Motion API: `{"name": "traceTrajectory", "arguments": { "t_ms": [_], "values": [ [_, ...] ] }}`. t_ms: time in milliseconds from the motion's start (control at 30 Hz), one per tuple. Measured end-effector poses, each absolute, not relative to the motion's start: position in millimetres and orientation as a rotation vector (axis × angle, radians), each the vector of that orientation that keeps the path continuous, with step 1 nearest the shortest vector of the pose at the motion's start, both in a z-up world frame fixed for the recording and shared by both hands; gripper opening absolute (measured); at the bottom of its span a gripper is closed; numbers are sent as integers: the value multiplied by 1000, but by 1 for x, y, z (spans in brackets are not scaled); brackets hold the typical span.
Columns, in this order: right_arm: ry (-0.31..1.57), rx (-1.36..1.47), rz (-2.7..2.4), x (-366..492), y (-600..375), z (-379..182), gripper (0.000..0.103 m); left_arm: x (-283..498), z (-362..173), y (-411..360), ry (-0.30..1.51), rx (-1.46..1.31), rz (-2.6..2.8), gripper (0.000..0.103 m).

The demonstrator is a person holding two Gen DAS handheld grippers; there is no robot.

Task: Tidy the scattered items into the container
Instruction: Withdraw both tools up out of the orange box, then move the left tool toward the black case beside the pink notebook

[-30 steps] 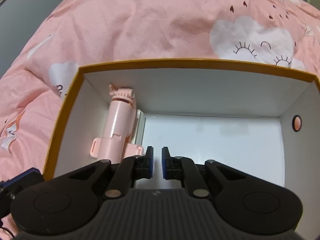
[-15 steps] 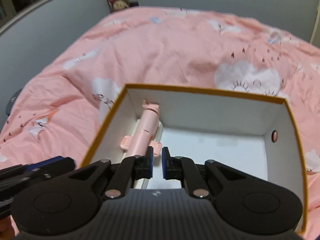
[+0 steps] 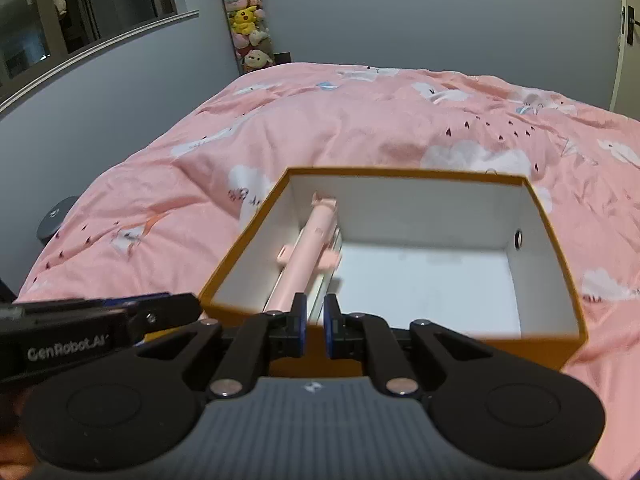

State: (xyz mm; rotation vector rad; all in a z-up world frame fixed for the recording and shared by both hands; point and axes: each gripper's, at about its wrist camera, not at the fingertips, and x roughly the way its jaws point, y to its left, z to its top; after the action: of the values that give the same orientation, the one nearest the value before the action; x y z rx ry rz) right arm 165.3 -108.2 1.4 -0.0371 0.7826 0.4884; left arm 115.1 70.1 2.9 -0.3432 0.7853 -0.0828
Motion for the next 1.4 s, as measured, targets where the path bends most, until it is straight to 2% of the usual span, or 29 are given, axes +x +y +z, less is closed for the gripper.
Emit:
{"name": "traceTrajectory", "arguments": {
  "t_ms": [333, 600, 667, 767, 867, 933, 967, 1200, 1400],
  "values": [
    [763, -37, 458, 110, -132, -18, 11, 72, -1, 59, 825, -290, -154, 24],
    [721, -52, 444, 74, -145, -29, 11, 40, -12, 81, 844, -350, -136, 24],
    [718, -62, 449, 68, -145, -30, 11, 34, -13, 88, 843, -366, -126, 30],
    [720, -87, 463, 61, -142, -33, 11, 27, -17, 96, 860, -377, -105, 32],
    [741, -108, 496, 54, -135, -38, 12, 25, -25, 95, 888, -373, -96, 37],
    [757, -129, 502, 51, -130, -43, 22, 24, -28, 91, 894, -367, -106, 39],
    [768, -144, 501, 51, -127, -47, 23, 24, -29, 89, 890, -366, -115, 39],
    [823, -166, 472, 59, -122, -68, 23, 37, -39, 76, 871, -367, -133, 40],
    [794, -214, 446, 70, -114, -69, 23, 53, -50, 77, 869, -403, -118, 40]
  ]
}}
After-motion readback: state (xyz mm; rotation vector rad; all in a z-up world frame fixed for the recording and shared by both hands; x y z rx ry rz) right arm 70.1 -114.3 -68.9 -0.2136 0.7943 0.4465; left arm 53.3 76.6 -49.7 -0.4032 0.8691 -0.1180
